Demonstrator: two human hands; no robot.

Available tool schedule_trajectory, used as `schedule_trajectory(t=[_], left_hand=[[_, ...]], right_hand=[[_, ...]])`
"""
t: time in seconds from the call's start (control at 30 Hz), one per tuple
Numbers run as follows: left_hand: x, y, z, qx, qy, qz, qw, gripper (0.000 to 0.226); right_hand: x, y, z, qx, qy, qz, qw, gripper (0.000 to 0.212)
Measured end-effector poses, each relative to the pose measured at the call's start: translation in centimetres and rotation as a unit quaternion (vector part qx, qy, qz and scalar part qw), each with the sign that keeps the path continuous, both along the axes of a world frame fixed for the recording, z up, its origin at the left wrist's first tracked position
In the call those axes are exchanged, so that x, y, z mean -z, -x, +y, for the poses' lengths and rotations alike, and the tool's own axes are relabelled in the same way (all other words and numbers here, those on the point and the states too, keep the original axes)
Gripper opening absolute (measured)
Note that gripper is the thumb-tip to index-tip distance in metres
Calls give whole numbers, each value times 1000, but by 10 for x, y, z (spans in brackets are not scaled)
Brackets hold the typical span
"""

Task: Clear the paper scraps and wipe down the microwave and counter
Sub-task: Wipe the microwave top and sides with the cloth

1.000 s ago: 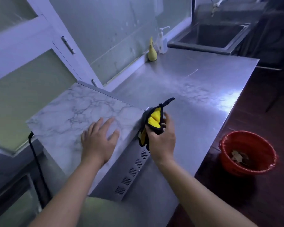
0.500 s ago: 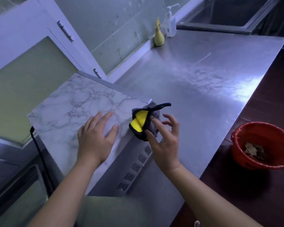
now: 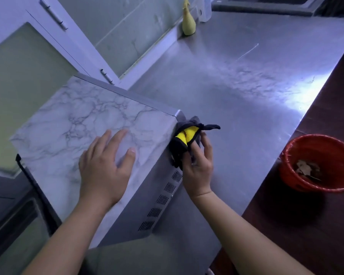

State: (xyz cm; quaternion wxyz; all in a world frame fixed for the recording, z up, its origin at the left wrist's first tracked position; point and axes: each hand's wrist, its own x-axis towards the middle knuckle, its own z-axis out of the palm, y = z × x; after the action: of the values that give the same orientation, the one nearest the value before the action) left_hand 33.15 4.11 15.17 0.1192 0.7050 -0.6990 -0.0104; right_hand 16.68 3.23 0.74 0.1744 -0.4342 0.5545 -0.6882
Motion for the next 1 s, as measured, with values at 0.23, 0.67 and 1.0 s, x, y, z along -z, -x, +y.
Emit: schedule_trajectory(t=[0.23, 0.67, 1.0], left_hand=[[3, 6, -2, -15, -15, 10, 1000, 69], [2, 6, -2, -35, -17, 17, 999, 60], [6, 3, -6, -38, -16, 22, 999, 62]], right_hand=[[48, 10, -9, -25, -226, -91, 969, 32], [49, 30, -30, -150, -386, -335, 846, 26], [44, 42, -30, -104, -463, -162, 865, 17]])
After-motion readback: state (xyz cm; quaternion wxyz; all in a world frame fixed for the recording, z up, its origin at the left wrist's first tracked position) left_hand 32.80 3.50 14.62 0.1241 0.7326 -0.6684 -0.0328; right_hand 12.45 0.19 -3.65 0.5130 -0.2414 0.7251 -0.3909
